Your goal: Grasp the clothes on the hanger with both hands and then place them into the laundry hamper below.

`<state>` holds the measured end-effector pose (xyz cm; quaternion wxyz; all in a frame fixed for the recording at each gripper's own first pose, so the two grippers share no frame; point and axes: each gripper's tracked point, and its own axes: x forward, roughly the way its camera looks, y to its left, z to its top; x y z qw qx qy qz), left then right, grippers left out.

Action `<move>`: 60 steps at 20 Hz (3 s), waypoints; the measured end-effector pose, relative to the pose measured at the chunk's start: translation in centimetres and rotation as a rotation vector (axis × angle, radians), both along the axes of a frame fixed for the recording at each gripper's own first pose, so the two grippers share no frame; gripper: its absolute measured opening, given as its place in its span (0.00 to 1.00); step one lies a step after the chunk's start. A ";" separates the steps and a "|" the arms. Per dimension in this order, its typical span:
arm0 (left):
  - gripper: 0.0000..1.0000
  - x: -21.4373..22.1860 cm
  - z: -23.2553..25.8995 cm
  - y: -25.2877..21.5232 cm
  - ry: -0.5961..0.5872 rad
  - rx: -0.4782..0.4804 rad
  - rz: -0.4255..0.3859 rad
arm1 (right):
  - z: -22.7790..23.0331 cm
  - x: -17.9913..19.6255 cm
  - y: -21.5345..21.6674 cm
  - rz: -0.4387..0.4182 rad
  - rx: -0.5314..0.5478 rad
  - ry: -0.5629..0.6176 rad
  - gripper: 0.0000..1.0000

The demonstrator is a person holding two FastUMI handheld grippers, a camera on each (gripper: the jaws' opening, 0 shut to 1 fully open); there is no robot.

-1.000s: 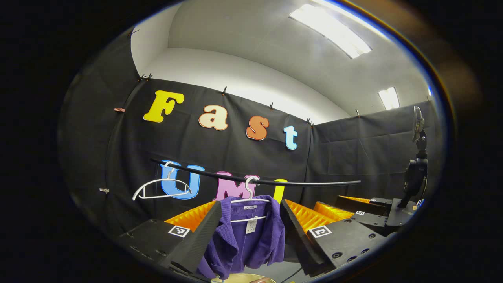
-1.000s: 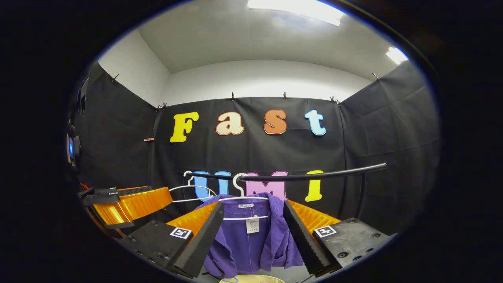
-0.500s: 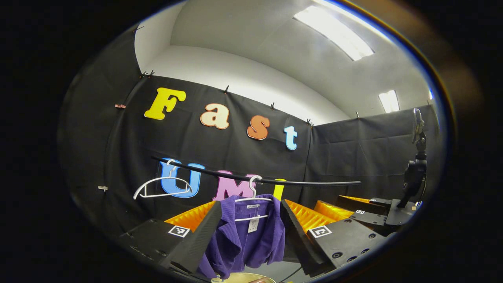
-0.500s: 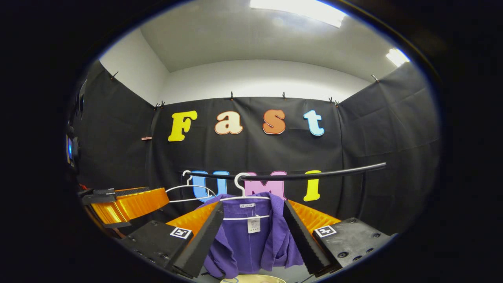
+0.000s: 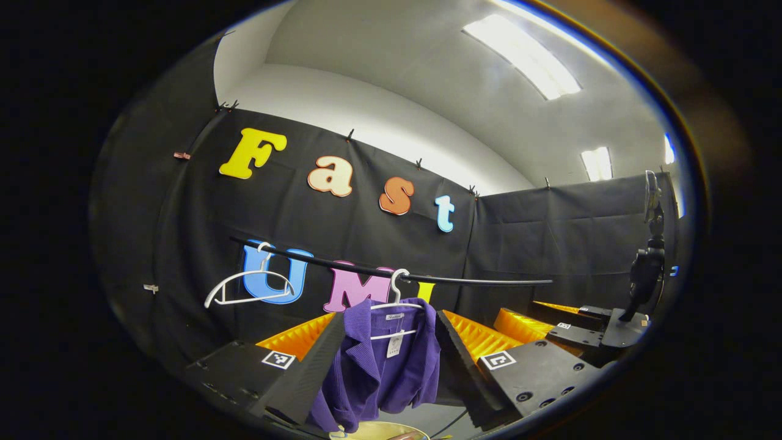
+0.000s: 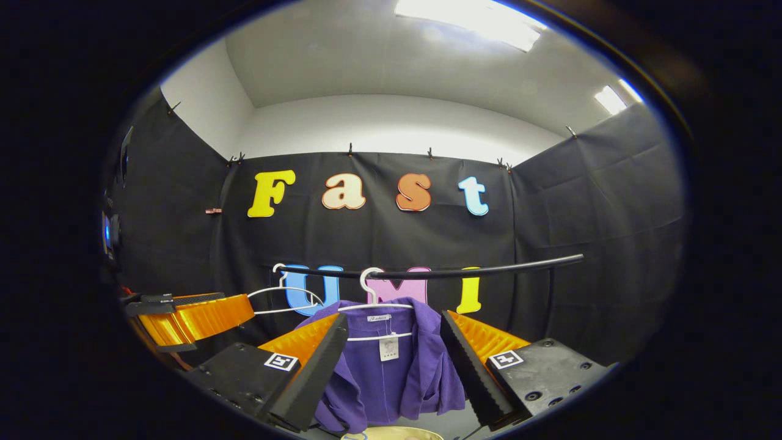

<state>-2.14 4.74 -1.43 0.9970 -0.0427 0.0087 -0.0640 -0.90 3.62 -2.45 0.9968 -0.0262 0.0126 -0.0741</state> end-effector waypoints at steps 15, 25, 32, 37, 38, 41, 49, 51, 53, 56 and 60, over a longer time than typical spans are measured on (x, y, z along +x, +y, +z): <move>0.94 8.2 -11.4 -1.1 0.117 0.020 0.124 | -11.1 9.1 -7.4 0.027 0.047 0.063 0.97; 0.94 15.5 -20.4 1.3 0.188 -0.010 0.452 | -23.4 18.0 -12.0 0.202 0.090 0.191 0.98; 0.94 19.0 -22.9 3.6 0.200 0.028 0.567 | -26.0 21.8 -11.1 0.312 0.162 0.229 0.98; 0.87 21.0 -23.6 4.8 0.196 0.043 0.606 | -26.9 24.1 -10.4 0.384 0.186 0.224 0.96; 0.86 21.1 -23.5 5.2 0.194 0.041 0.614 | -27.1 24.7 -10.5 0.398 0.194 0.219 0.90; 0.58 21.5 -23.5 5.8 0.193 0.029 0.631 | -27.7 25.7 -11.3 0.412 0.234 0.242 0.59; 0.10 19.9 -23.0 6.9 0.266 0.130 0.651 | -26.9 25.5 -12.6 0.600 0.313 0.253 0.12; 0.10 18.3 -21.1 7.9 0.259 0.209 0.680 | -25.2 25.1 -14.4 0.616 0.361 0.223 0.12; 0.12 16.4 -18.8 9.0 0.247 0.267 0.723 | -22.6 24.7 -15.4 0.641 0.445 0.163 0.16; 0.10 15.6 -16.2 9.4 0.208 0.253 0.750 | -19.9 25.4 -17.3 0.635 0.569 0.081 0.14; 0.10 15.7 -12.0 9.9 0.134 0.294 0.753 | -18.2 26.2 -17.0 0.658 0.591 0.041 0.14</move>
